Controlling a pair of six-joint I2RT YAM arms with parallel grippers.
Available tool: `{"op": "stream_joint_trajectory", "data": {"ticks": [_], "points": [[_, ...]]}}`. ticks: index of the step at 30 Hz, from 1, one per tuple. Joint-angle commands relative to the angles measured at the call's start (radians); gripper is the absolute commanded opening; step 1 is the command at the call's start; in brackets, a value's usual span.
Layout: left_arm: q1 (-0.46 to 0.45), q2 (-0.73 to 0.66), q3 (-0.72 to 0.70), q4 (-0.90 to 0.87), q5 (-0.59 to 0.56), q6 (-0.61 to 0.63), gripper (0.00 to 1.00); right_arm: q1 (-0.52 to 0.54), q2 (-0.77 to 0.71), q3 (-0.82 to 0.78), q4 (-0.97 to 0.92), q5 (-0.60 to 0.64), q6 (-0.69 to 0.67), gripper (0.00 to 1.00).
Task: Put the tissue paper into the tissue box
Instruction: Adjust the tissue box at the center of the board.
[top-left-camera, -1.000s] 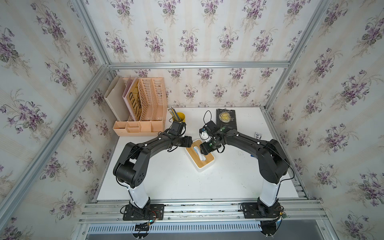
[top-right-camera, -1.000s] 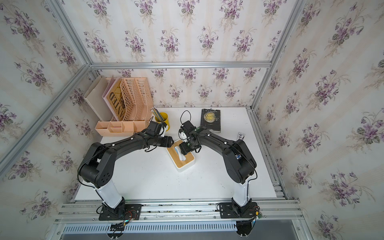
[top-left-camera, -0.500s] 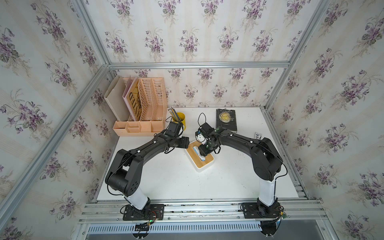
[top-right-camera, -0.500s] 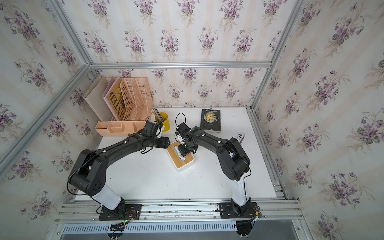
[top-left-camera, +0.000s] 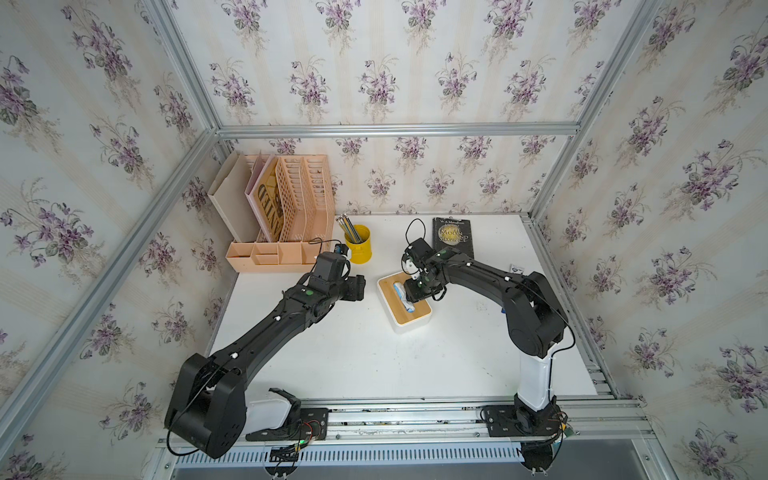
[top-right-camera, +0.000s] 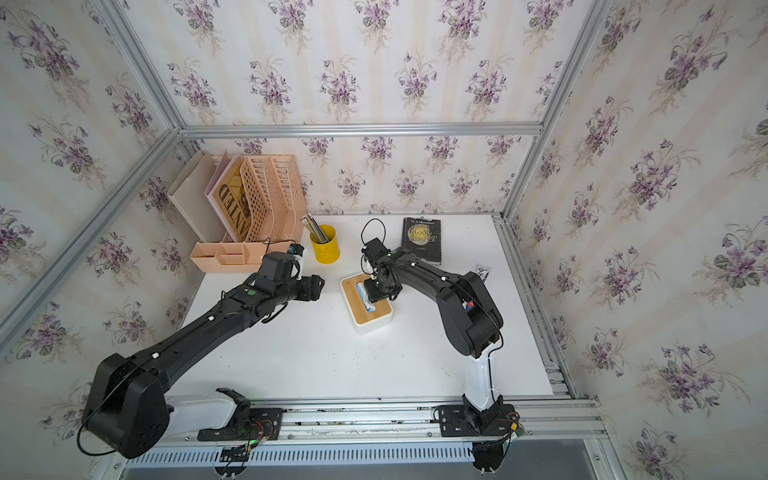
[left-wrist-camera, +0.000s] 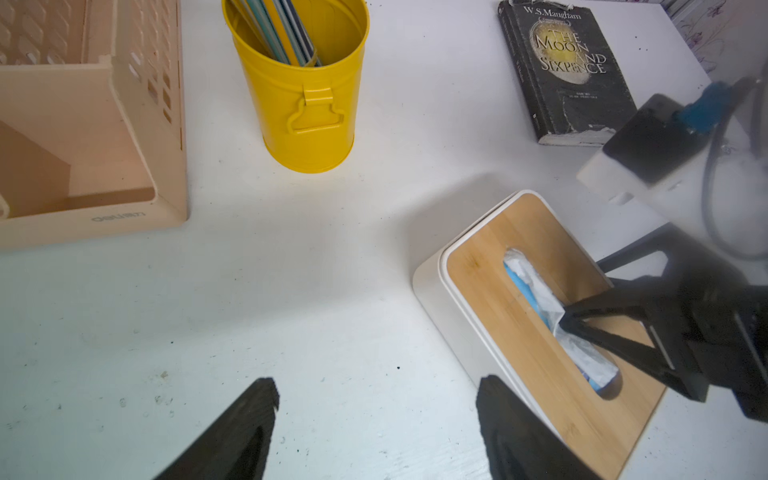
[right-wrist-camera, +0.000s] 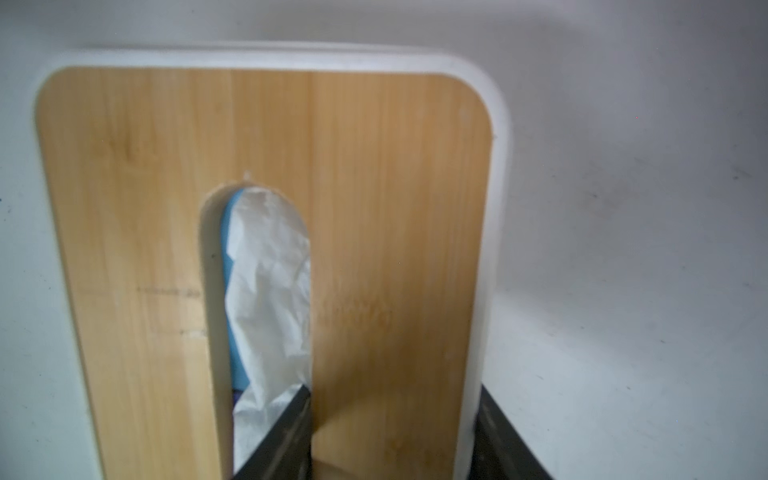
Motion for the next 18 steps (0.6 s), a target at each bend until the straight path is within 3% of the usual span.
{"op": "stream_joint_trajectory", "data": {"ticks": [1,7,14,18], "points": [[0.006,-0.017,-0.015,0.015,-0.017,-0.012,0.8,-0.019,0.002,0.027,0.017,0.018,0.103,0.33],[0.017,-0.043,-0.036,0.012,0.0,-0.019,0.8,-0.052,0.042,0.064,-0.001,0.097,0.204,0.36],[0.028,-0.059,-0.045,-0.002,0.011,-0.013,0.8,-0.092,0.066,0.064,0.044,0.043,0.264,0.59],[0.04,-0.069,-0.057,-0.004,0.012,-0.011,0.8,-0.092,0.04,0.061,0.067,-0.002,0.266,0.67]]}}
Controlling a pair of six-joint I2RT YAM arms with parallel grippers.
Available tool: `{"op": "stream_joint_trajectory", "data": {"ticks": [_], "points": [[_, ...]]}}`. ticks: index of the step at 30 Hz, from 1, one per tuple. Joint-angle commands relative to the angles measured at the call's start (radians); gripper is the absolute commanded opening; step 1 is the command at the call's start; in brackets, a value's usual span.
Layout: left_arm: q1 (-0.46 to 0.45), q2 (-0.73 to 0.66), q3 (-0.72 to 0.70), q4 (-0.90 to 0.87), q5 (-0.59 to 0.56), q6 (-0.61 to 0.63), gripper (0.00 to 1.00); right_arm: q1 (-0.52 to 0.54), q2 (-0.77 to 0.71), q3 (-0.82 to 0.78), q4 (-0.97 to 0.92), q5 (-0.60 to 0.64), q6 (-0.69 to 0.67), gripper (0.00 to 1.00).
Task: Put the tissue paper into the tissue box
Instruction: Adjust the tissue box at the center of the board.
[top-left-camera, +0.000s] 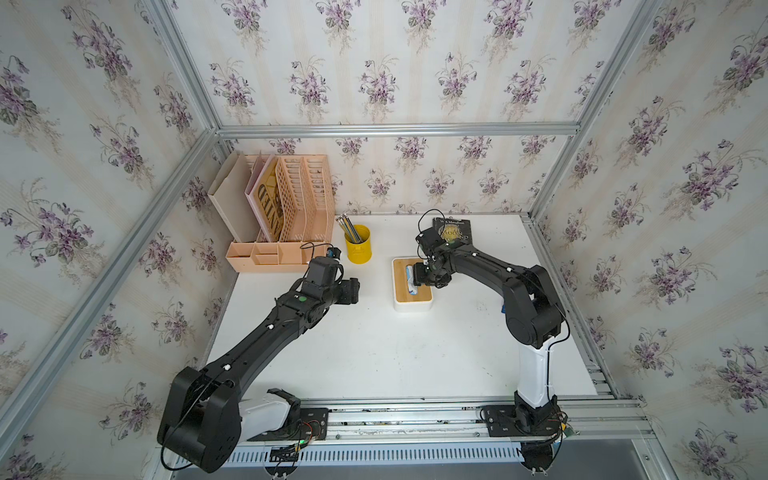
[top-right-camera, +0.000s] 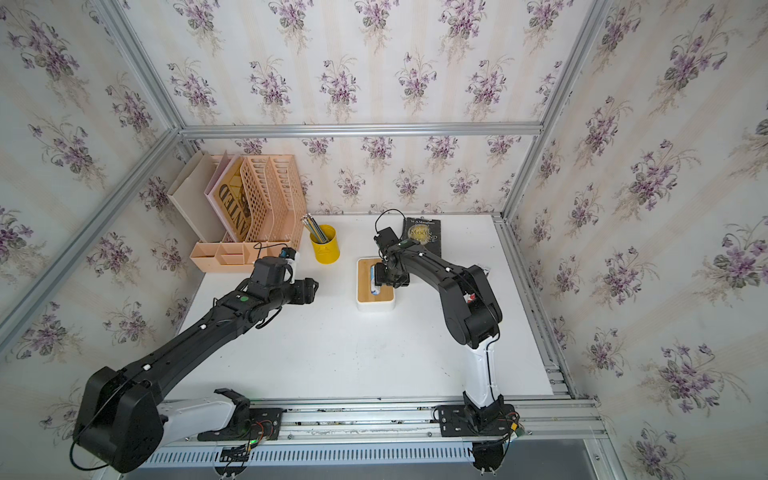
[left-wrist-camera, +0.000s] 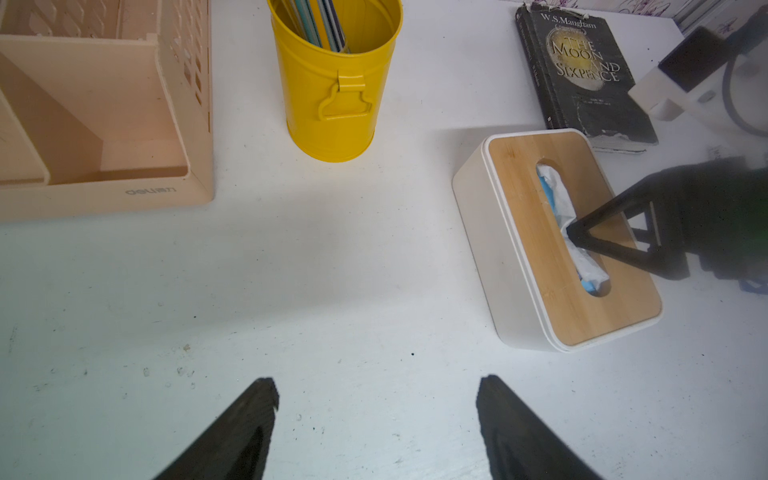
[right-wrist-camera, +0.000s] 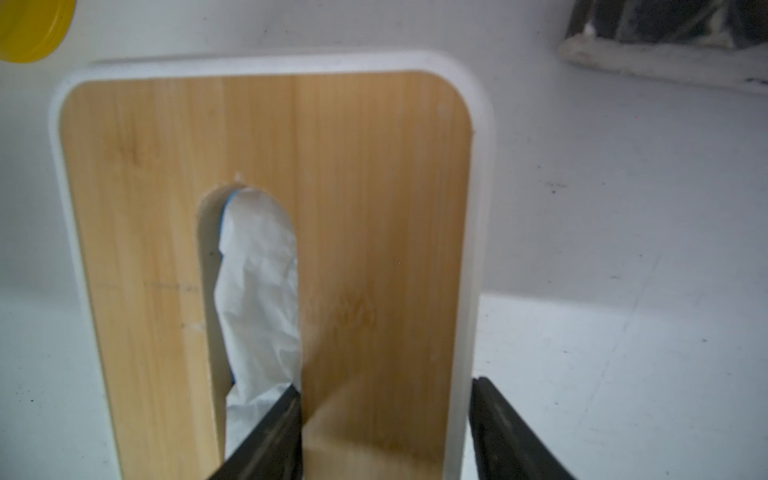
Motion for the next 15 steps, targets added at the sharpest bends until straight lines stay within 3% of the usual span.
{"op": "stream_joint_trajectory", "data": {"ticks": [1,2,9,10,15], "points": [[0.01,-0.01,-0.009,0.0,0.005,0.001,0.8,0.002,-0.028,-0.009,0.041,-0.056,0.024,0.68],[0.012,-0.009,-0.012,0.002,0.006,-0.001,0.8,-0.037,-0.04,-0.014,0.048,-0.065,0.02,0.69],[0.014,-0.027,-0.029,0.016,-0.003,-0.001,0.84,-0.038,-0.167,-0.055,0.076,-0.079,-0.042,0.83],[0.013,-0.031,-0.034,0.024,-0.004,-0.001,0.84,-0.038,-0.186,-0.06,0.079,-0.076,-0.055,0.99],[0.015,-0.072,-0.058,0.036,-0.029,0.015,0.88,-0.039,-0.341,-0.125,0.121,-0.013,-0.123,1.0]]}}
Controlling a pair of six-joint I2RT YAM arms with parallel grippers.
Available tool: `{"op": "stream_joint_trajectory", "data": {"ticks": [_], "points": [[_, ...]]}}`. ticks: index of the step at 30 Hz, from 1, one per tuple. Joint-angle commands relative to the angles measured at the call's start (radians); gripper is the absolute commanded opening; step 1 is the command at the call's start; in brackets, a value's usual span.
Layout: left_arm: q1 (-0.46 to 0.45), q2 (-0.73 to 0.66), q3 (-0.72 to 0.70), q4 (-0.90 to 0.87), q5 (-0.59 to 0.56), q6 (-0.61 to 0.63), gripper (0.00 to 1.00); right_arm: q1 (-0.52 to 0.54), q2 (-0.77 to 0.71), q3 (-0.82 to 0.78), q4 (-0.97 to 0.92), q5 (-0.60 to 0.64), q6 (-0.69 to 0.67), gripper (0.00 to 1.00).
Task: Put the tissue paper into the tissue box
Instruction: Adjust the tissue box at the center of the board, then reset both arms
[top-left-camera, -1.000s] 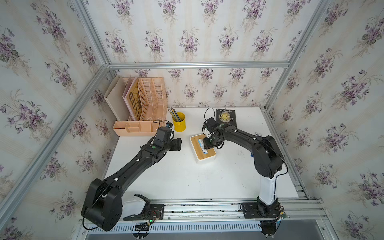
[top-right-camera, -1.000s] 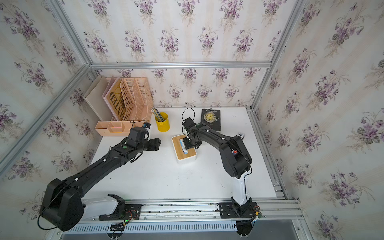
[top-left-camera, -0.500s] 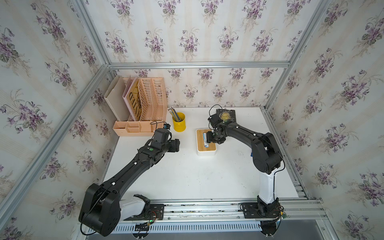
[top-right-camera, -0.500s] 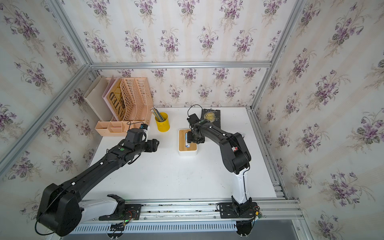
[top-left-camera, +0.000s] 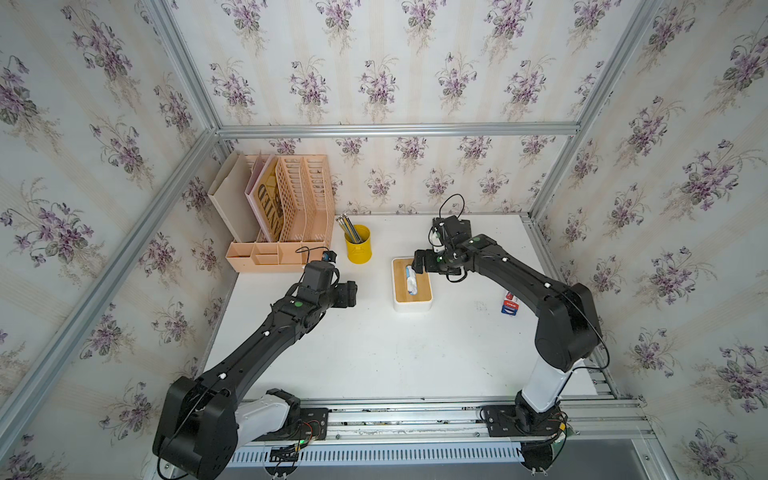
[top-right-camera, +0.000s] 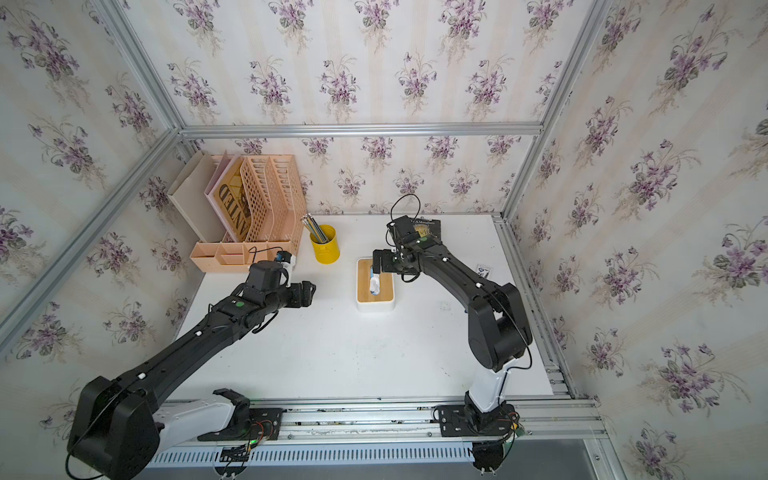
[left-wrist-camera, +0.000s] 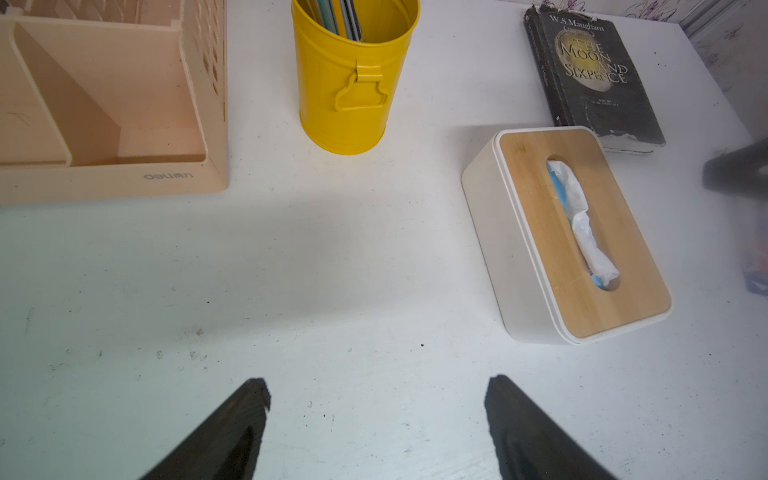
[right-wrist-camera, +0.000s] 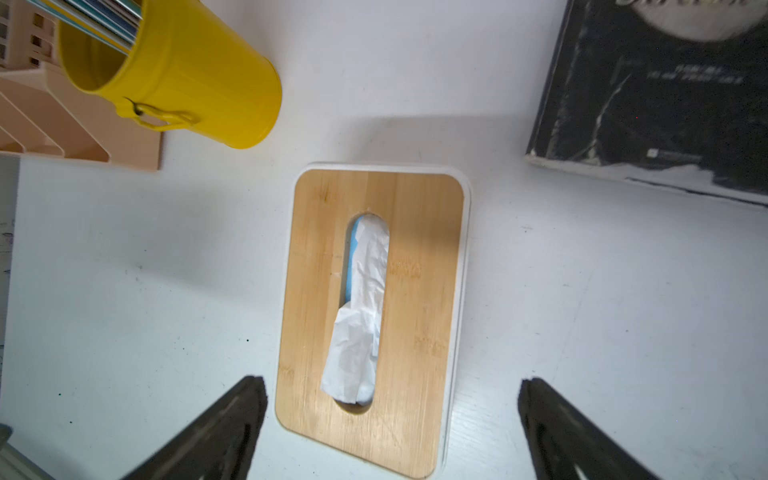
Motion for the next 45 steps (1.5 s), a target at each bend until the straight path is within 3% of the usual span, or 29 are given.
{"op": "stream_joint_trajectory", "data": {"ticks": [1,4,10,13,16,18,21,30,34,39,45], "points": [[0.002,-0.021,-0.008,0.026,-0.032,0.022,0.88,0.0,-0.09,-0.044,0.057,0.067,-0.077,1.0],[0.005,-0.033,-0.03,0.039,-0.058,0.041,0.9,0.0,-0.191,-0.126,0.124,0.133,-0.147,1.0],[0.02,-0.089,-0.133,0.175,-0.1,0.07,0.91,-0.017,-0.333,-0.274,0.236,0.395,-0.251,1.0],[0.025,-0.11,-0.187,0.28,-0.117,0.118,0.92,-0.09,-0.364,-0.326,0.276,0.378,-0.265,1.0],[0.032,-0.103,-0.182,0.286,-0.172,0.165,0.95,-0.194,-0.38,-0.376,0.315,0.28,-0.277,1.0],[0.043,-0.092,-0.179,0.294,-0.224,0.199,0.97,-0.235,-0.403,-0.442,0.387,0.296,-0.297,1.0],[0.069,-0.084,-0.209,0.35,-0.278,0.235,1.0,-0.251,-0.459,-0.551,0.512,0.377,-0.321,1.0],[0.17,-0.137,-0.343,0.554,-0.31,0.312,0.99,-0.256,-0.657,-0.91,0.994,0.374,-0.392,1.0],[0.213,-0.053,-0.441,0.795,-0.303,0.37,0.99,-0.261,-0.621,-0.917,1.008,0.376,-0.413,1.0],[0.224,0.168,-0.472,1.159,-0.29,0.463,0.99,-0.28,-0.537,-0.961,1.11,0.356,-0.466,1.0],[0.264,0.388,-0.426,1.274,-0.307,0.423,0.99,-0.338,-0.526,-1.13,1.439,0.306,-0.47,1.0]]}}
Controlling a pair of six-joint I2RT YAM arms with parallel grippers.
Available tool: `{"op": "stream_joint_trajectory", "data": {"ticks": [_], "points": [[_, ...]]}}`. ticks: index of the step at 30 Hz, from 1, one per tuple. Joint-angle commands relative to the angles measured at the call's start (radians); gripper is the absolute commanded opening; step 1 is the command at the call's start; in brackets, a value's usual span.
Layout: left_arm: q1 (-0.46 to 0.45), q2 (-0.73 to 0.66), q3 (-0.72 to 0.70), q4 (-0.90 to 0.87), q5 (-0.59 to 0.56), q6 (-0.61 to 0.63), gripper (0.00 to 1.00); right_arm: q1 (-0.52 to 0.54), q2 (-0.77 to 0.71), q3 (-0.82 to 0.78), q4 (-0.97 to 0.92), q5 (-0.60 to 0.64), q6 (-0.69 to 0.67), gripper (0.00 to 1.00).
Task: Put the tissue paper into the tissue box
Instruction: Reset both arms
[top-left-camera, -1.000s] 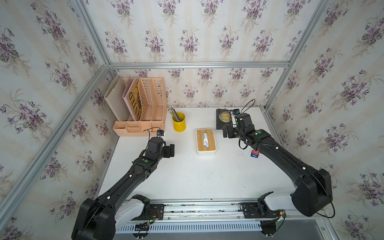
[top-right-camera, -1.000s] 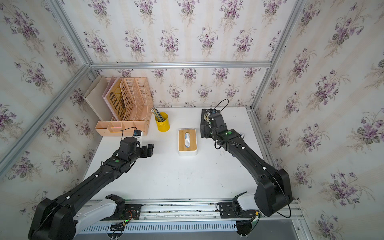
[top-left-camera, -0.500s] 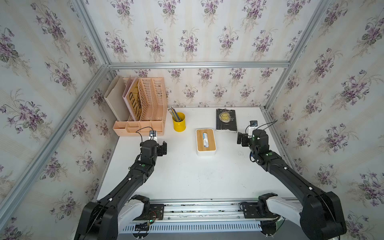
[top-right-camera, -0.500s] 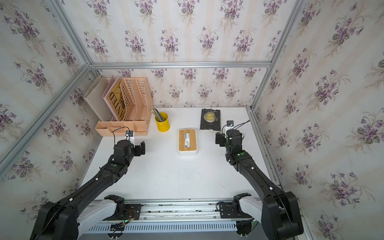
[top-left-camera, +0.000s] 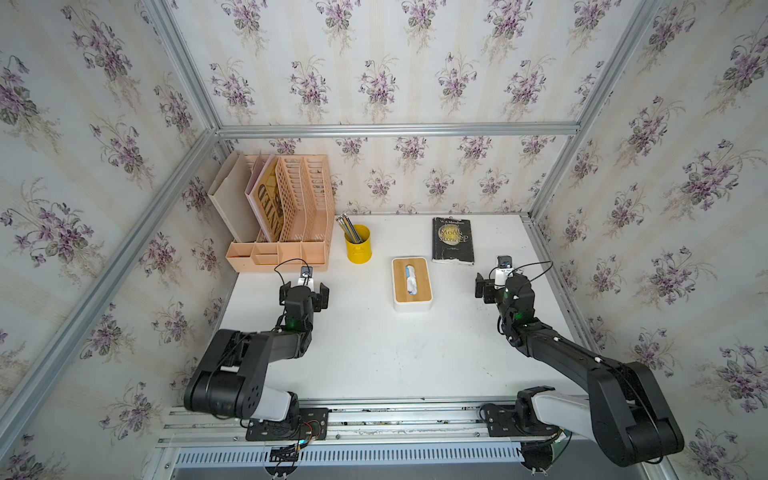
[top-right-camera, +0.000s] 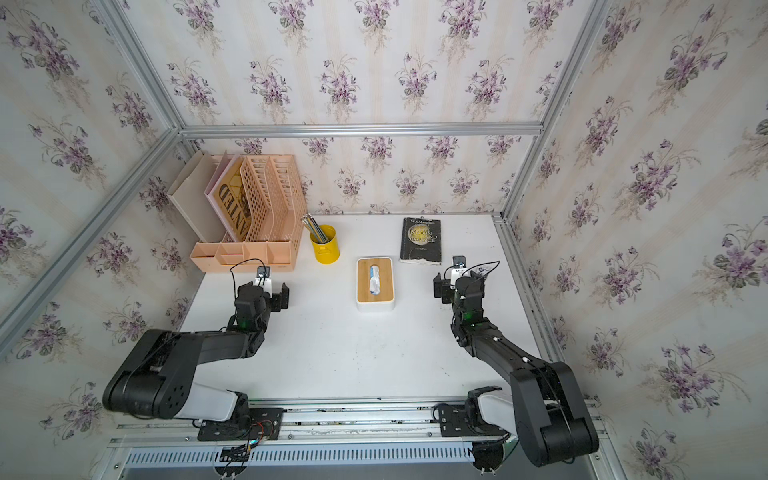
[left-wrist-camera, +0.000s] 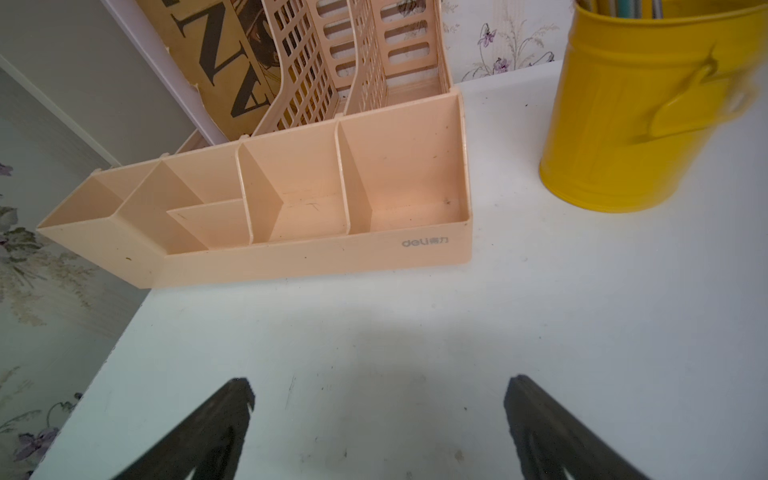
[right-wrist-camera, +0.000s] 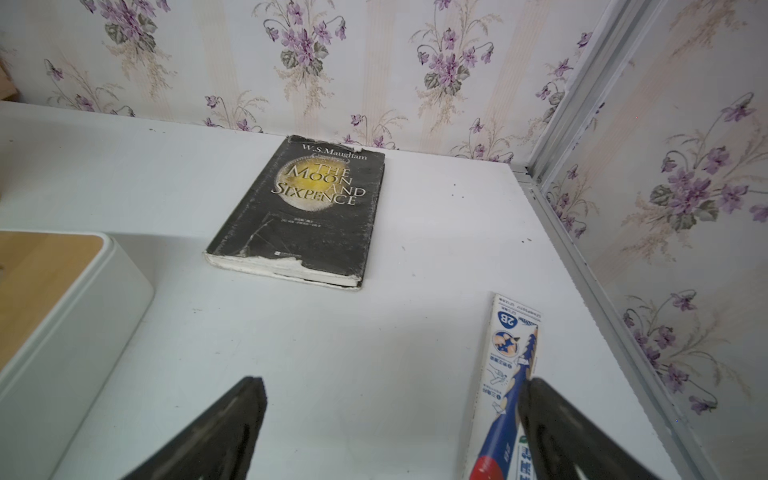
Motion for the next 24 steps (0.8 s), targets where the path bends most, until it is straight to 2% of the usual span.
{"op": "stream_joint_trajectory", "data": {"ticks": [1,6,11,15,18,20,21,24], "points": [[0.019,0.054,0.01,0.158,-0.028,-0.011,0.99,-0.027,0.008,-0.046,0.251,-0.054,0.005,1.0],[0.033,0.042,0.018,0.119,-0.009,-0.031,0.99,-0.054,0.077,-0.06,0.315,-0.073,0.023,1.0],[0.041,0.042,0.052,0.051,0.034,-0.027,0.99,-0.105,0.17,-0.097,0.46,-0.128,0.112,1.0],[0.052,0.04,0.056,0.041,0.062,-0.028,0.99,-0.118,0.21,-0.094,0.512,-0.138,0.1,1.0],[0.052,0.039,0.054,0.041,0.061,-0.028,0.99,-0.125,0.308,-0.105,0.622,-0.16,0.098,1.0],[0.051,0.04,0.054,0.042,0.061,-0.027,0.99,-0.137,0.313,-0.123,0.64,-0.162,0.112,1.0],[0.052,0.04,0.054,0.041,0.061,-0.027,0.99,-0.141,0.333,-0.141,0.716,-0.16,0.115,1.0],[0.052,0.039,0.054,0.043,0.061,-0.027,0.99,-0.142,0.323,-0.139,0.689,-0.16,0.119,1.0]]}}
